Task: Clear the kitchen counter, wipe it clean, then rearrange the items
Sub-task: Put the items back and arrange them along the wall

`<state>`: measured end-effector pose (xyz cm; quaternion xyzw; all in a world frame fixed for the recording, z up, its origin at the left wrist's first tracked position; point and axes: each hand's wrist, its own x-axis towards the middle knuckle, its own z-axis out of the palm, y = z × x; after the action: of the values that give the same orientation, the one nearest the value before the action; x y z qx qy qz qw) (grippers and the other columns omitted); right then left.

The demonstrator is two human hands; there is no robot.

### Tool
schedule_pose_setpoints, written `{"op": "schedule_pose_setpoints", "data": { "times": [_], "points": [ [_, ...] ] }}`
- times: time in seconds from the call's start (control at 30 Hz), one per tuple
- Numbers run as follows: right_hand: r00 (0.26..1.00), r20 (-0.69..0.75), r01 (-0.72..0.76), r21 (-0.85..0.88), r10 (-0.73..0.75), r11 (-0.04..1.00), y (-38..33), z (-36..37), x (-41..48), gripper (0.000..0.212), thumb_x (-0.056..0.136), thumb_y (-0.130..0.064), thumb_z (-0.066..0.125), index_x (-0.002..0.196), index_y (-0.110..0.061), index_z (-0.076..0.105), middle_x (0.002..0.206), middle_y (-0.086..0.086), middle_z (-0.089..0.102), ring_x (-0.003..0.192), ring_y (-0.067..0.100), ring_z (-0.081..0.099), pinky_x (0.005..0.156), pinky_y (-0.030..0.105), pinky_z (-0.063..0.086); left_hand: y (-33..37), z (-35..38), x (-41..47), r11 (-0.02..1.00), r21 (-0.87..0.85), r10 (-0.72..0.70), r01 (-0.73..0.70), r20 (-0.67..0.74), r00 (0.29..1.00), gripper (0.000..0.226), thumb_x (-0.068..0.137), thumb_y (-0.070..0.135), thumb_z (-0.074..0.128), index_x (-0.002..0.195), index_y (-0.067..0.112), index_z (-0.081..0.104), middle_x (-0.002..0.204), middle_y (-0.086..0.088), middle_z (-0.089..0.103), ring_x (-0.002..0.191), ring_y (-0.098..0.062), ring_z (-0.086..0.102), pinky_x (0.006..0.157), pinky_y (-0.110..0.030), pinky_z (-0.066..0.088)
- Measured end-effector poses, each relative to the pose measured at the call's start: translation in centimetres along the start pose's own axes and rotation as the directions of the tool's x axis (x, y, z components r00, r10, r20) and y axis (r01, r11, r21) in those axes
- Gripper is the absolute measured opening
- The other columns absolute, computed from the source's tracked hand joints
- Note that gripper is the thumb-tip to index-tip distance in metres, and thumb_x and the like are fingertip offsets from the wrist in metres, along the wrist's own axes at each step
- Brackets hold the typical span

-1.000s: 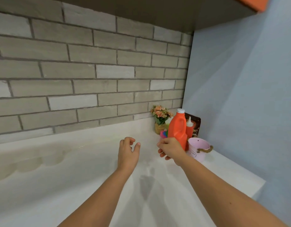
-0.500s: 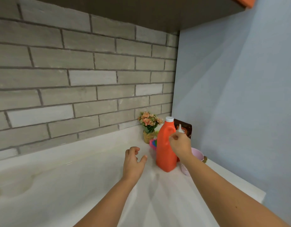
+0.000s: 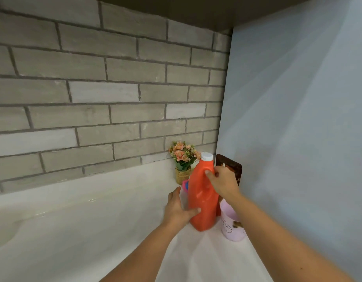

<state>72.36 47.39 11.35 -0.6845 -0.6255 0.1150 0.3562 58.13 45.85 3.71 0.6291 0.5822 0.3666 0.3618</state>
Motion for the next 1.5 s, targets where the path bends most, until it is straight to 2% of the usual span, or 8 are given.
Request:
{"op": "schedule_pose_setpoints", "data": {
  "times": [0.13, 0.33, 0.57, 0.7, 0.9, 1.1, 1.27, 1.5],
  "points": [
    [0.996, 0.039, 0.079, -0.027, -0.078, 0.997, 0.5, -0.1, 1.2, 0.042, 0.094, -0.029, 0.052, 0.055, -0.022, 0.036, 0.057, -0.008, 0.040, 0.054, 0.003, 0.038, 0.050, 0.016, 0.026, 0.6, 1.3, 1.1, 0.999, -0.039, 0.028, -0.027, 0.029, 0.999, 0.113, 0.057, 0.040, 0.083, 0.146, 0.020, 0.016, 0.148, -0.003, 0.029, 0.130, -0.026, 0.041, 0.103, -0.041, 0.042],
    [0.991, 0.081, 0.111, -0.010, -0.110, 0.994, -0.3, 0.6, 2.0, 0.043, 0.093, -0.031, 0.054, 0.055, -0.019, 0.036, 0.056, -0.005, 0.040, 0.055, 0.013, 0.041, 0.056, 0.028, 0.029, 0.4, 2.1, 2.1, 0.984, -0.174, 0.045, -0.037, 0.042, 0.998, 0.133, 0.033, 0.054, 0.079, 0.146, 0.023, 0.017, 0.143, 0.001, 0.040, 0.128, -0.017, 0.044, 0.103, -0.038, 0.044],
    [0.977, 0.151, 0.156, -0.012, -0.152, 0.988, -3.6, 2.8, 2.3, 0.043, 0.091, -0.035, 0.054, 0.056, -0.020, 0.035, 0.056, -0.005, 0.039, 0.069, 0.020, 0.047, 0.053, 0.029, 0.029, -1.1, -0.6, 2.1, 0.965, -0.257, 0.051, -0.058, -0.030, 0.998, 0.097, 0.057, 0.016, 0.088, 0.137, 0.019, 0.033, 0.127, 0.000, 0.053, 0.102, 0.001, 0.056, 0.068, -0.006, 0.048],
    [0.955, 0.199, 0.215, 0.044, -0.219, 0.976, -6.9, 4.8, 1.9, 0.045, 0.092, -0.033, 0.053, 0.054, -0.017, 0.035, 0.055, -0.003, 0.038, 0.059, 0.019, 0.043, 0.055, 0.029, 0.027, -2.4, -4.1, 1.4, 0.956, -0.289, 0.018, -0.045, -0.094, 0.995, 0.095, 0.062, 0.003, 0.083, 0.139, 0.015, 0.030, 0.127, 0.000, 0.051, 0.089, 0.009, 0.053, 0.060, -0.003, 0.046],
    [0.906, 0.282, 0.265, 0.204, -0.316, 0.942, -13.6, 9.3, 0.3, 0.043, 0.092, -0.031, 0.053, 0.055, -0.019, 0.037, 0.058, -0.005, 0.041, 0.055, 0.011, 0.041, 0.048, 0.021, 0.024, -5.4, -11.2, -0.1, 0.985, -0.173, -0.027, -0.025, -0.290, 0.957, 0.101, 0.060, 0.014, 0.086, 0.142, 0.018, 0.028, 0.133, 0.000, 0.047, 0.111, -0.010, 0.052, 0.073, -0.008, 0.045],
    [0.849, 0.360, 0.227, 0.413, -0.387, 0.882, -20.1, 14.5, -2.1, 0.030, 0.091, -0.022, 0.056, 0.062, -0.013, 0.051, 0.064, 0.001, 0.054, 0.068, 0.021, 0.054, 0.064, 0.029, 0.043, -9.0, -18.2, -2.2, 0.997, -0.041, -0.072, 0.060, -0.449, 0.890, 0.102, 0.068, 0.017, 0.080, 0.147, 0.013, 0.016, 0.131, -0.006, 0.040, 0.106, -0.011, 0.043, 0.083, -0.017, 0.034],
    [0.818, 0.418, 0.214, 0.416, -0.395, 0.884, -25.0, 18.5, -3.0, 0.038, 0.090, -0.021, 0.058, 0.056, -0.016, 0.043, 0.061, 0.002, 0.052, 0.065, 0.024, 0.054, 0.064, 0.031, 0.044, -11.6, -22.9, -3.3, 0.995, -0.007, -0.089, 0.100, -0.521, 0.849, 0.092, 0.071, 0.013, 0.077, 0.144, 0.012, 0.020, 0.129, -0.006, 0.041, 0.099, -0.007, 0.040, 0.071, -0.010, 0.033],
    [0.806, 0.425, 0.234, 0.410, -0.412, 0.882, -29.3, 22.9, -3.7, 0.040, 0.090, -0.023, 0.058, 0.055, -0.016, 0.039, 0.062, 0.004, 0.051, 0.064, 0.024, 0.054, 0.063, 0.031, 0.043, -14.5, -27.2, -2.9, 0.987, -0.020, -0.144, 0.162, -0.577, 0.804, 0.091, 0.072, 0.013, 0.076, 0.144, 0.013, 0.021, 0.133, -0.009, 0.041, 0.108, -0.017, 0.045, 0.086, -0.025, 0.036]
  ]
}}
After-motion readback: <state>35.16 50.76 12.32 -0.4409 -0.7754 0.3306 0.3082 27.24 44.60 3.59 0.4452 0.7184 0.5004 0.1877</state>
